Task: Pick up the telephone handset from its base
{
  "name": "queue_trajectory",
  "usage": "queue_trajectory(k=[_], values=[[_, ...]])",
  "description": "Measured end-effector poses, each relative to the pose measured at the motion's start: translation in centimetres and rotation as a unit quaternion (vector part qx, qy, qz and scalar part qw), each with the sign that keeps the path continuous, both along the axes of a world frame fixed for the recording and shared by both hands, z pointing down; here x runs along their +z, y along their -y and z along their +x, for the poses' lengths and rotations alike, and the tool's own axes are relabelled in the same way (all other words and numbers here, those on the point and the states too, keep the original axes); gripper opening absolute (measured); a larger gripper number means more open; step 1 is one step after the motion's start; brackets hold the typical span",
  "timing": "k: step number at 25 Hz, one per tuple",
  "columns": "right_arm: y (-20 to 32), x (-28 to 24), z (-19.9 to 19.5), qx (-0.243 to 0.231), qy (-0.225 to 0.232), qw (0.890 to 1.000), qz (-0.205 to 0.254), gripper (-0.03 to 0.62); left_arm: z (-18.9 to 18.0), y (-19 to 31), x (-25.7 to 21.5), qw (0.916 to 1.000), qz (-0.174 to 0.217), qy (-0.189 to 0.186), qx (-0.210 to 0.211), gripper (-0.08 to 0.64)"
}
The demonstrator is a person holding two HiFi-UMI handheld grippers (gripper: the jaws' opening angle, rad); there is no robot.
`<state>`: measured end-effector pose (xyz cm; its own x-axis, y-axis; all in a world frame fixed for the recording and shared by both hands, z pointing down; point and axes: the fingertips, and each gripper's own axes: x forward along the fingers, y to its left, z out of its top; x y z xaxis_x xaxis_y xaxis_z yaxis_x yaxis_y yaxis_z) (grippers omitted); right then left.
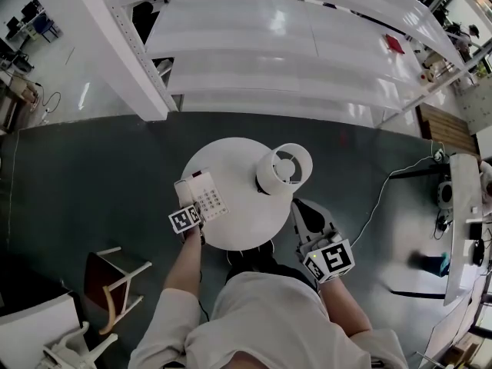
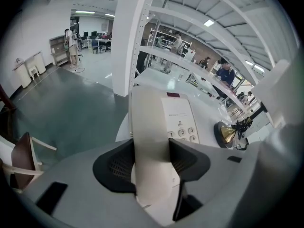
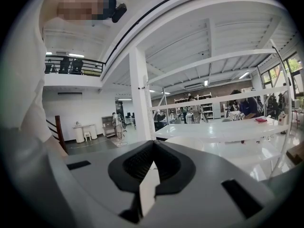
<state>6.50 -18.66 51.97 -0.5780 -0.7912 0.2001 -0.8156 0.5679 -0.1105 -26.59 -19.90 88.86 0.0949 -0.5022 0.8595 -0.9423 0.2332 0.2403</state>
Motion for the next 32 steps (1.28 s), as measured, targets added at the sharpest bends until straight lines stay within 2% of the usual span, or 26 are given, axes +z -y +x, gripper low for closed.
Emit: queue_trajectory(k=[7, 15, 19, 24, 29, 32], values=[[-0.3, -0.2, -0.7, -0.007, -0.002, 1.0, 0.006, 0.009, -0.3, -0.4, -0.8, 0.9998, 0.019, 0.0, 0.006, 0.229], [-0.9, -0.3, -0.6, -0.008, 0.011, 1.0, 0.004, 0.009, 0.5, -1.1, -2.5, 0.9977, 0.063, -0.024, 0.004, 0.224], [-1.3, -0.4, -1.0, -0.01, 0.02, 1.0, 0.004, 0.009, 0.8, -1.2, -3.4, 0.9952, 0.085, -0.048, 0.0, 0.222], [-2.2, -0.6, -1.6, -0.014, 0.025, 1.0, 0.005, 0.009, 1.3, -1.6, -5.3, 0.9871, 0.127, -0.097, -0.004, 0.222], [-3.0, -0.9, -1.9, -0.015, 0.033, 0.999, 0.008, 0.009, 1.8, -2.2, -7.4, 0.9782, 0.165, -0.126, 0.009, 0.221], [-3.4, -1.1, -2.1, -0.014, 0.04, 0.999, 0.007, 0.009, 2.0, -2.5, -9.0, 0.9679, 0.195, -0.159, 0.001, 0.221]])
